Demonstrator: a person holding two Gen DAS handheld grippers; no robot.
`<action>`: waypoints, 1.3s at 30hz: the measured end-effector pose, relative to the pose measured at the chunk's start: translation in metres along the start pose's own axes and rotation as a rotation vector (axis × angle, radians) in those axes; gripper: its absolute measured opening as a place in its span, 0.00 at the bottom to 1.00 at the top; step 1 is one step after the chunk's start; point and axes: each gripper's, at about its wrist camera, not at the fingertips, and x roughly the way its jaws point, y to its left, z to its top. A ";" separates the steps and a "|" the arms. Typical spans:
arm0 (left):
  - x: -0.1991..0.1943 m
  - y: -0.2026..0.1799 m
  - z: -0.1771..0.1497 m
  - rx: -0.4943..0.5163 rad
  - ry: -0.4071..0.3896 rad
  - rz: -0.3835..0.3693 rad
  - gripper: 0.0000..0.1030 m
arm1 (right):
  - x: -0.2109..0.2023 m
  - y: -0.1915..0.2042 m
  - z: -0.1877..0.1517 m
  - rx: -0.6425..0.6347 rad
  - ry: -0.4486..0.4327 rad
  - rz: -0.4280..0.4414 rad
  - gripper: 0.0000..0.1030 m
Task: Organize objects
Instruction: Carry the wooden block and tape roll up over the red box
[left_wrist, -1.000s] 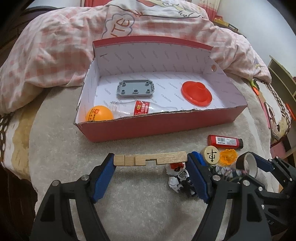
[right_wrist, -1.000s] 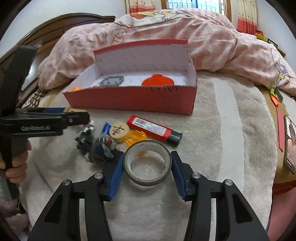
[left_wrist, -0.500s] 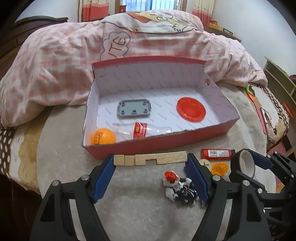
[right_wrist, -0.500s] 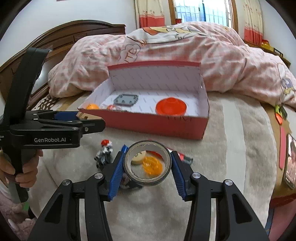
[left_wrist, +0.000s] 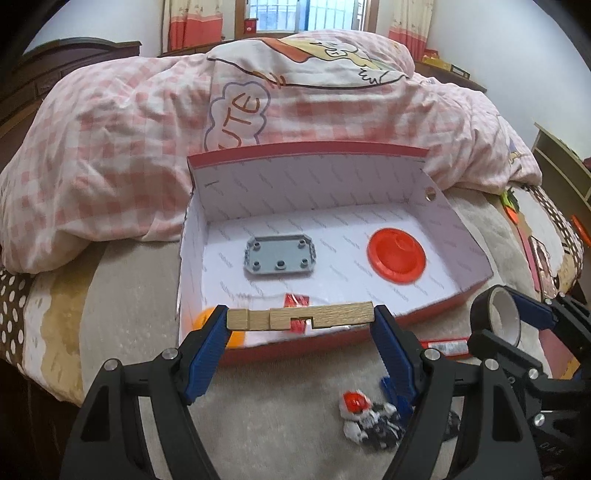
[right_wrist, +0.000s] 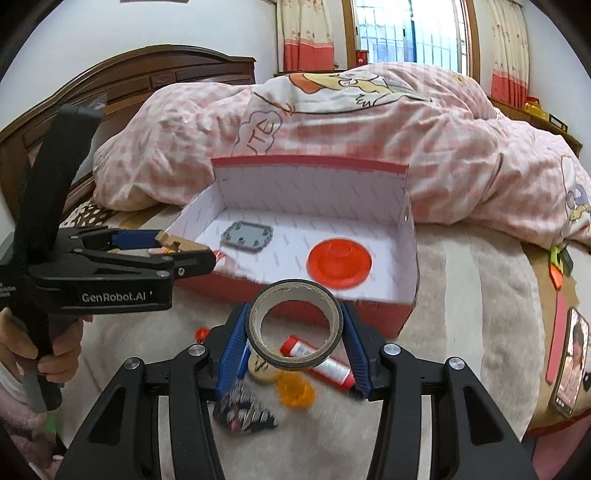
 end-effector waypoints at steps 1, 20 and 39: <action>0.001 0.000 0.002 -0.001 -0.001 0.000 0.75 | 0.002 0.000 0.002 -0.002 0.000 -0.001 0.49; 0.063 0.003 0.049 0.004 0.027 0.038 0.75 | 0.065 -0.015 0.041 -0.018 0.058 -0.028 0.49; 0.104 -0.005 0.059 0.030 0.071 0.064 0.75 | 0.102 -0.029 0.041 -0.017 0.110 -0.050 0.49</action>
